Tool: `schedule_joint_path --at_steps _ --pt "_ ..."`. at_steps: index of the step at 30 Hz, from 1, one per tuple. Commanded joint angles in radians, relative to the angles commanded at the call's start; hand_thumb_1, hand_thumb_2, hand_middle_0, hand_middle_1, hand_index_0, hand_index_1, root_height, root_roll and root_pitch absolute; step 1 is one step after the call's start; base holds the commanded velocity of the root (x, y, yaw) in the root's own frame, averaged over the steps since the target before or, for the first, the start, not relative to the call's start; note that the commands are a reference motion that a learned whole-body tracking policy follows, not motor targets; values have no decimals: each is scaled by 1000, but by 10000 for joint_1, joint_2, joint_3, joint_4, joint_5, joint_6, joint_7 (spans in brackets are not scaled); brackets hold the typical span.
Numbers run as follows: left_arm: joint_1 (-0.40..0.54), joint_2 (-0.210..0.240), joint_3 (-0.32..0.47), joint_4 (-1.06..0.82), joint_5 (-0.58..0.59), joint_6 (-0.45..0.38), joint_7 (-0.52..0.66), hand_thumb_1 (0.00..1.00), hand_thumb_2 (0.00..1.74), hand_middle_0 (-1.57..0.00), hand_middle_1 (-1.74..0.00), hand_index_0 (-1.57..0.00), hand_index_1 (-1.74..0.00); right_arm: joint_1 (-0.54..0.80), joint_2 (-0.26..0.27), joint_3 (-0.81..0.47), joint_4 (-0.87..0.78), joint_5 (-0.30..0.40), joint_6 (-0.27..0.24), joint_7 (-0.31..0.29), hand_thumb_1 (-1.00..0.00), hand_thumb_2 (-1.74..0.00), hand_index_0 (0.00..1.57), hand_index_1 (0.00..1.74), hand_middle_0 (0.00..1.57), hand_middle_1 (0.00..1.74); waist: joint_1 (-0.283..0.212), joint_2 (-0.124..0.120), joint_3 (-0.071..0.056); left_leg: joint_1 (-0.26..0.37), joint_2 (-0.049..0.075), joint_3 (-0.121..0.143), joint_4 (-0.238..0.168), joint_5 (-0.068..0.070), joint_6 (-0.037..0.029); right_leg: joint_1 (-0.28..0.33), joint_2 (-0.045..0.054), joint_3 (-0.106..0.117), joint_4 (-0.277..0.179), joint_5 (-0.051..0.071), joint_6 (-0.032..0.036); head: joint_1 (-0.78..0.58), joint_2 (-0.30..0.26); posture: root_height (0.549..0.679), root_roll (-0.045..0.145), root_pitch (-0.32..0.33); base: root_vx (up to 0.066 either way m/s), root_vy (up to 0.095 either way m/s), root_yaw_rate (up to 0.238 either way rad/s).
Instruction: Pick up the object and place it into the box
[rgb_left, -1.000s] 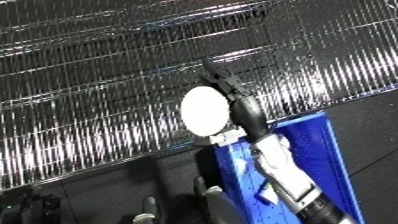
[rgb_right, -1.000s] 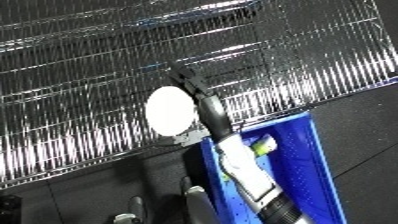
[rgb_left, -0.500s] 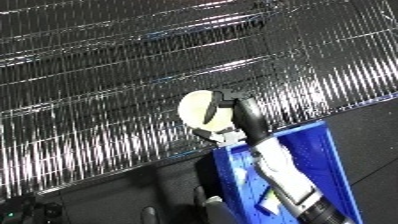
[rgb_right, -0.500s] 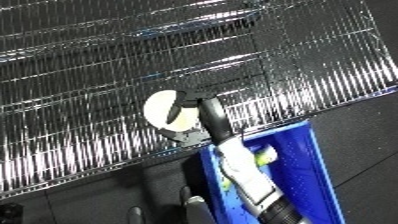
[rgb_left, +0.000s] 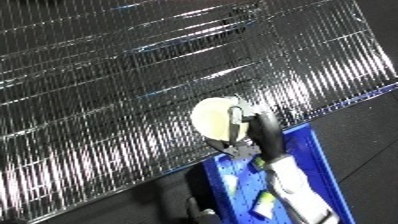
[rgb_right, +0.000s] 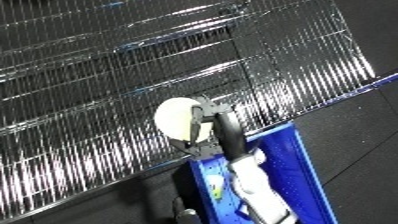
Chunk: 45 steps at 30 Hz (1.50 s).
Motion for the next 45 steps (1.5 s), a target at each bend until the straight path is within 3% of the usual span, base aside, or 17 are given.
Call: schedule_joint_path --at_steps 4,10,15,21,23,25,29,33,39,45 --pt "233 -12 284 -78 58 -1 -144 1000 1740 -1570 -1740 -1570 -1740 890 -161 -588 -697 -55 -181 -264 -900 -1566 1413 1566 1413 1566 -274 -58 -131 200 137 104 -221 32 -11 185 71 142 -254 61 43 26 180 626 64 34 -35 -24 -242" --pt "468 41 614 -184 42 -63 -212 1000 1740 -1570 -1740 -1570 -1740 2018 -323 -1413 -1228 -234 -406 -960 -900 -1566 1413 1566 1413 1566 -675 -80 -190 459 292 257 -607 117 -37 380 166 357 -748 258 119 254 675 632 65 42 -61 -20 -229" --pt "521 17 759 -165 86 -242 -244 1000 1740 -1570 -1740 -1570 -1740 2585 -411 -2010 -1443 -53 -512 -1367 -900 -1566 1413 1566 1413 1566 -1082 -3 -175 684 421 455 -1215 359 -91 442 227 532 -1337 494 192 609 1473 639 68 63 -104 9 -265" --pt "353 -186 785 -62 -5 -559 -47 1000 1740 -1570 -1740 -1570 -1740 3087 -620 -2567 -1234 414 -710 -1617 -900 -1566 1413 1566 1413 1566 -1610 240 -106 989 480 733 -1743 587 -197 498 224 716 -1812 654 250 1649 2155 644 79 77 -88 63 -235" --pt "333 -246 771 -14 -40 -607 -19 1000 1740 -1570 -1740 -1570 -1740 3158 -603 -2633 -1130 643 -799 -1575 -850 -1479 1334 1479 1334 1479 -1698 284 -84 1044 492 780 -1809 615 -222 513 218 742 -1862 668 253 1933 2326 644 81 79 -72 75 -241" --pt "349 -429 702 127 -70 -769 -38 1000 1740 -1570 -1740 -1570 -1740 3388 -477 -2772 -805 1340 -1129 -1383 -700 -1218 1099 1218 1099 1218 -1922 387 -10 1202 536 907 -1939 660 -285 577 196 805 -1946 673 246 2521 2590 646 87 80 -52 55 -196" --pt "356 -636 557 211 -69 -1000 -37 1000 1740 -1570 -1740 -1570 -1740 3631 -308 -2857 -319 1804 -1638 -1265 -500 -870 785 870 785 870 -2157 502 78 1379 570 1031 -1969 643 -333 647 134 856 -1977 672 223 3241 2457 647 96 75 -34 58 -151" --pt "287 -739 424 301 -109 -1105 27 1000 1740 -1570 -1740 -1570 -1740 3717 -242 -2921 178 2219 -1940 -1078 -300 -522 471 522 471 522 -2308 610 100 1557 551 1085 -1985 611 -360 768 63 898 -2078 704 215 3596 2177 649 102 68 8 57 -126" --pt "20 -817 163 459 -94 -1125 300 1000 1740 -1570 -1740 -1570 -1740 3526 -287 -2801 571 2281 -1887 -1062 0 0 0 0 0 0 -2350 707 68 1725 482 1104 -2117 613 -358 884 52 952 -2249 751 222 3759 2117 651 103 67 16 21 -56" --pt "-59 -865 104 590 -96 -1077 387 1000 1740 -1570 -1740 -1570 -1740 3472 -255 -2660 649 2208 -1710 -1164 0 0 0 0 0 0 -2311 764 -14 1797 407 1069 -2402 745 -371 915 63 974 -2464 855 253 3810 1427 652 102 75 36 8 -1"
